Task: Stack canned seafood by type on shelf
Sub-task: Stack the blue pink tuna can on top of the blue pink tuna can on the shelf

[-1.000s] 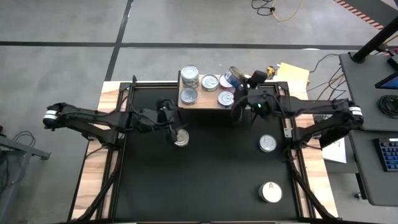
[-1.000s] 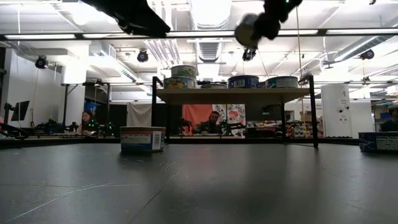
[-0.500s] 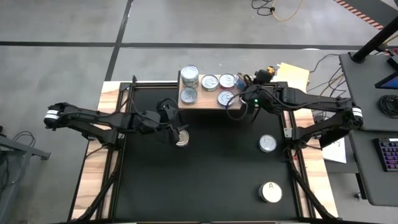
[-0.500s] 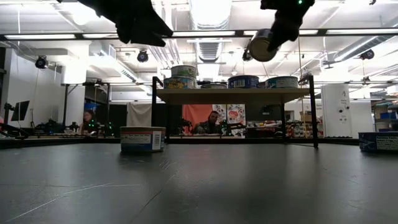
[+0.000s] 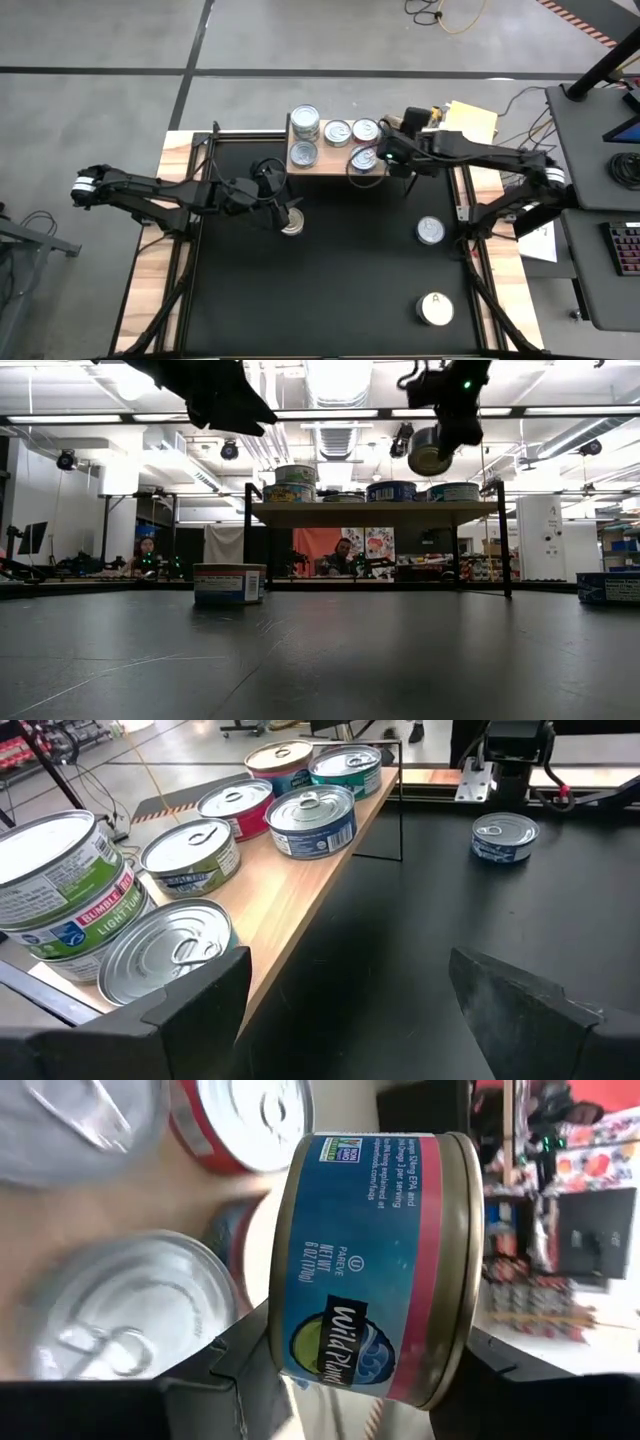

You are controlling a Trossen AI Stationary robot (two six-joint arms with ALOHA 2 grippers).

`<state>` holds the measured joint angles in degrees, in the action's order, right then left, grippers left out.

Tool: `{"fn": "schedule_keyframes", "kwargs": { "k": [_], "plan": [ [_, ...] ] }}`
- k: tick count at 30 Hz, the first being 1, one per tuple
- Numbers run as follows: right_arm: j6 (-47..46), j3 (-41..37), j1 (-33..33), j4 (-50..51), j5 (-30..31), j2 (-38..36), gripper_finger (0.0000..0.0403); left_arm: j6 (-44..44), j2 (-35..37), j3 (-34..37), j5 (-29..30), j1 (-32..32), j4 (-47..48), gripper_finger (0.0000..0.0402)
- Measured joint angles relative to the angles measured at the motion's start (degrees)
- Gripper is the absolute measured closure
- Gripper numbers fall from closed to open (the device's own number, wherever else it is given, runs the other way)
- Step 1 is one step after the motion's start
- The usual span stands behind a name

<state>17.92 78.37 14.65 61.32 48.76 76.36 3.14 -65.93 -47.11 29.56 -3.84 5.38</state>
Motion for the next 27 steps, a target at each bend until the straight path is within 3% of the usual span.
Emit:
{"fn": "schedule_keyframes", "kwargs": {
  "k": [9, 27],
  "plan": [
    [-3.3, 11.6, 2.2, 14.5, 1.3, 10.4, 0.0221, -0.3, 0.0, 0.0, 0.0, 0.0, 1.3, 0.0078],
    [-0.8, 12.4, 7.1, 14.6, -4.4, 11.0, 0.0221, -0.6, 0.0, 0.0, 0.1, 0.0, 1.6, 0.0078]
  ]
}}
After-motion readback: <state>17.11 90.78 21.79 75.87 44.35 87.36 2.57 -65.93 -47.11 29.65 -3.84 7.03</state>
